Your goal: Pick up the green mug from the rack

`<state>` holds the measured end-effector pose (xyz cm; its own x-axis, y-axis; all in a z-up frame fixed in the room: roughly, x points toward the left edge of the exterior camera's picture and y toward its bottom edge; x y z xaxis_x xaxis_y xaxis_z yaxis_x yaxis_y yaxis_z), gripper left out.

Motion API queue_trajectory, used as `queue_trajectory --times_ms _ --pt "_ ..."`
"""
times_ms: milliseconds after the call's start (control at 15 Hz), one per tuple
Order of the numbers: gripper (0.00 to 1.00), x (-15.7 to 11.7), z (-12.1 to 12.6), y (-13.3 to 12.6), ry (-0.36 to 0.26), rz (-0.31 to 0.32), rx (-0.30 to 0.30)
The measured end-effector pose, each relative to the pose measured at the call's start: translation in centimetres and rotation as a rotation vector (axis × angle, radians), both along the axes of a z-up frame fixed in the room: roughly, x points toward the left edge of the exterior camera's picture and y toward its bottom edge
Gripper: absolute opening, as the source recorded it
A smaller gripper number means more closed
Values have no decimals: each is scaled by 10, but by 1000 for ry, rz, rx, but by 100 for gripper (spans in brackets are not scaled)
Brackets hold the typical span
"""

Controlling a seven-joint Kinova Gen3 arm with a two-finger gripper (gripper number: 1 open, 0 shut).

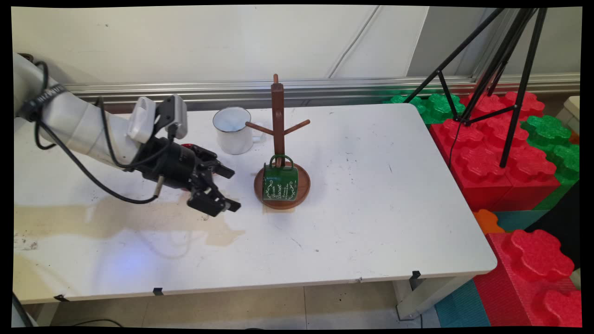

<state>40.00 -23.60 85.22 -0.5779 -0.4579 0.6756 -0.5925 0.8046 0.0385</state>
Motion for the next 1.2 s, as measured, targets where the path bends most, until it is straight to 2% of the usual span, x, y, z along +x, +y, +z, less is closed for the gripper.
queue_trajectory --times_ms 667,1200 --pt "100 -20 -27 -9 106 47 29" --pt "100 -25 -46 -12 168 89 38"
